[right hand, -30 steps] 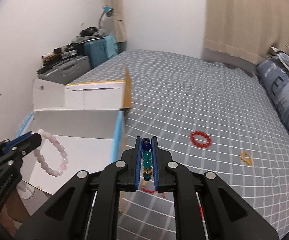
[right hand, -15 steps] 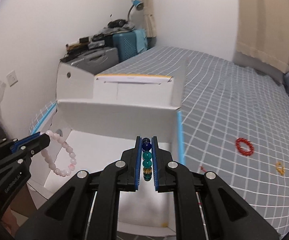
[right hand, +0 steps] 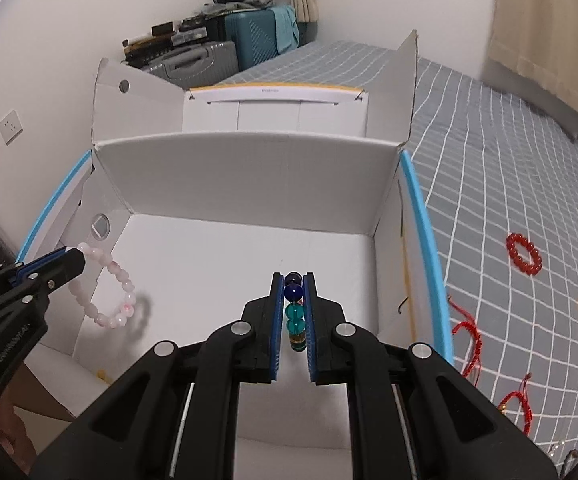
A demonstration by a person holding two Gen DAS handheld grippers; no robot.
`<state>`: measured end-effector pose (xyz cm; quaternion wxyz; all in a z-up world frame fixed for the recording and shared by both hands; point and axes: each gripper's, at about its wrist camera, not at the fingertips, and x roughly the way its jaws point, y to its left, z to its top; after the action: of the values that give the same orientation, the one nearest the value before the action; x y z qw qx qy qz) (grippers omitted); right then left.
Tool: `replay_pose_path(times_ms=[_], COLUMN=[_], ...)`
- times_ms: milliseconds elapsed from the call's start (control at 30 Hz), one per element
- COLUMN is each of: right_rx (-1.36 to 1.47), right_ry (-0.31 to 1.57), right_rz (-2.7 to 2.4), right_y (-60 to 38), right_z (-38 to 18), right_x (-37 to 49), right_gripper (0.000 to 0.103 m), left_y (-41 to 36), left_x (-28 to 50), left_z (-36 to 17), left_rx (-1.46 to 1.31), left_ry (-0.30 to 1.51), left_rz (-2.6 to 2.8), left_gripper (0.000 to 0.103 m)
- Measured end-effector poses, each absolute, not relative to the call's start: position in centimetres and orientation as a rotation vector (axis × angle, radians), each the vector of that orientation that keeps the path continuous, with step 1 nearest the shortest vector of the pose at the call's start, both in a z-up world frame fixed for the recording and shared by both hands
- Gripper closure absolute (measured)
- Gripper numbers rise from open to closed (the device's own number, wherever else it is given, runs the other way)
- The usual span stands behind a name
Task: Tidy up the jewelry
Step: 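Carry both held bracelets over to the white cardboard box, then open both tools to drop the bracelets into the box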
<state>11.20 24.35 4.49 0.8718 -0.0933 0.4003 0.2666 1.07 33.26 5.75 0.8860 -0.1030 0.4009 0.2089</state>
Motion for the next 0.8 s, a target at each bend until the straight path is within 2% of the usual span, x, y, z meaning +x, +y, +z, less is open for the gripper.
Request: replay_pose_path(times_ms=[700,733,800], right_rx=[-0.234,-0.233,-0.217], right_ry=[0.865,0.864,0.857], right_rz=[0.563,0.561,0.563], right_y=[25.4,25.3,25.1], right_z=[3.2,3.3,3.7], right_x=[11.1,11.0,10.9], right_gripper=[0.093,0.089,0.063], left_y=[33.5,33.5,33.4], left_x=[1.9,1.8,1.7], left_z=[4.9,5.0,5.3], left_rx=[-0.22,-0.222,-0.22], left_ry=[0.856,0.852,0.847], left_rz=[0.436,0.437,0.44], left_gripper=[0.091,0.091,0.081])
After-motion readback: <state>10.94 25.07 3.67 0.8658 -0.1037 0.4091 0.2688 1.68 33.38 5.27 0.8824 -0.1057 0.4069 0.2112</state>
